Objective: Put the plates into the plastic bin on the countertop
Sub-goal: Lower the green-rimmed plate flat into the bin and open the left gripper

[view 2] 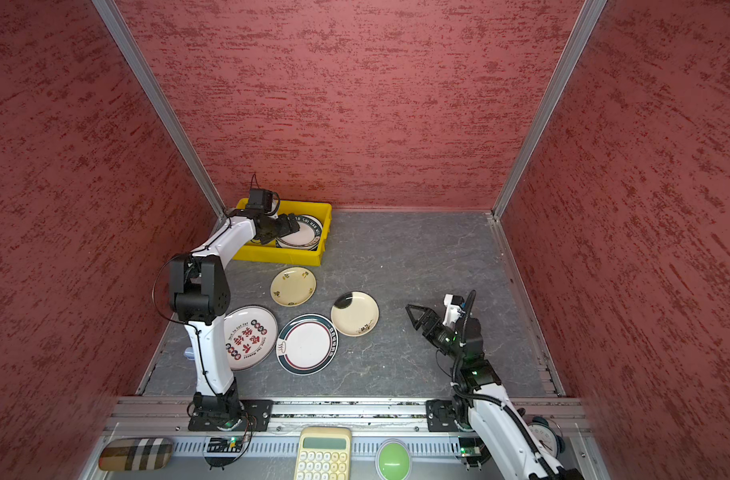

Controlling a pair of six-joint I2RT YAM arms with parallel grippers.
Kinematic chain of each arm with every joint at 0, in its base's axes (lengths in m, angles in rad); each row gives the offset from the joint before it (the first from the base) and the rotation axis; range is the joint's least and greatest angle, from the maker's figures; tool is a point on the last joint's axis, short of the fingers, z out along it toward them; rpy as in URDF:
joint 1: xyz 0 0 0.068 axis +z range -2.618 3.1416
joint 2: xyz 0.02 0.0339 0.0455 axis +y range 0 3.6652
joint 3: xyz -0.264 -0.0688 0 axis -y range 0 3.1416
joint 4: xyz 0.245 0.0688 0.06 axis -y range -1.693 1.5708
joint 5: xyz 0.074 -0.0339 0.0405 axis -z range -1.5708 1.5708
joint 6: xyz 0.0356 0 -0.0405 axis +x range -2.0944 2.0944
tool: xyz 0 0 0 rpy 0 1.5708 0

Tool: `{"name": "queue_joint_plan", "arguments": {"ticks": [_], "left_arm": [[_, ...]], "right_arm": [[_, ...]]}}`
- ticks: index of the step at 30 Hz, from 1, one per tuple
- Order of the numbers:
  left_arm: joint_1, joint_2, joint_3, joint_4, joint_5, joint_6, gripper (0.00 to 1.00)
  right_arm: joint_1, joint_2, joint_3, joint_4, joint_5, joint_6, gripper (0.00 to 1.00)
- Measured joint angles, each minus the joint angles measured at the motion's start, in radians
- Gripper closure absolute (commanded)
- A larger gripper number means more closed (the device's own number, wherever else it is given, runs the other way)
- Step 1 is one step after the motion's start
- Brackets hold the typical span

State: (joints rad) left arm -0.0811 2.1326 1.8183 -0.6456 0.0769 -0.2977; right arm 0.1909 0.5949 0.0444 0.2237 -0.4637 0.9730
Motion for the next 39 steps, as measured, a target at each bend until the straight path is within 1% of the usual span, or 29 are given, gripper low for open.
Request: {"name": "queue_joint_plan", "arguments": {"ticks": [4, 10, 16, 22, 27, 30, 34, 37, 39], "left_arm": [[-0.032, 0.024, 0.045, -0.064, -0.094, 0.043, 0.01], [-0.083, 0.024, 0.059, -0.101, -0.234, 0.096, 0.01], [-0.106, 0.025, 0.092, -0.142, -0.314, 0.137, 0.01], [-0.116, 0.026, 0.135, -0.156, -0.371, 0.171, 0.01], [-0.121, 0.032, 0.134, -0.164, -0.370, 0.175, 0.00], [-0.121, 0.027, 0.102, -0.143, -0.343, 0.167, 0.01], [-0.121, -0.036, -0.038, -0.076, -0.278, 0.130, 0.01], [-0.121, -0.128, -0.155, -0.024, -0.230, 0.098, 0.01], [-0.122, -0.214, -0.230, 0.021, -0.206, 0.076, 0.01]], "right_arm": [[0.000, -0.008, 0.014, -0.036, 0.000, -0.013, 0.01], [0.000, -0.018, 0.020, -0.071, 0.003, -0.036, 0.01], [0.000, 0.016, 0.048, -0.100, 0.004, -0.062, 0.01], [0.000, 0.039, 0.051, -0.103, 0.004, -0.072, 0.01], [0.000, 0.039, 0.051, -0.103, 0.004, -0.077, 0.01], [0.000, 0.041, 0.051, -0.103, 0.003, -0.082, 0.01], [0.000, 0.052, 0.054, -0.105, 0.002, -0.091, 0.01], [0.000, 0.076, 0.071, -0.119, -0.002, -0.100, 0.01], [0.000, 0.102, 0.085, -0.122, -0.009, -0.104, 0.01]]}}
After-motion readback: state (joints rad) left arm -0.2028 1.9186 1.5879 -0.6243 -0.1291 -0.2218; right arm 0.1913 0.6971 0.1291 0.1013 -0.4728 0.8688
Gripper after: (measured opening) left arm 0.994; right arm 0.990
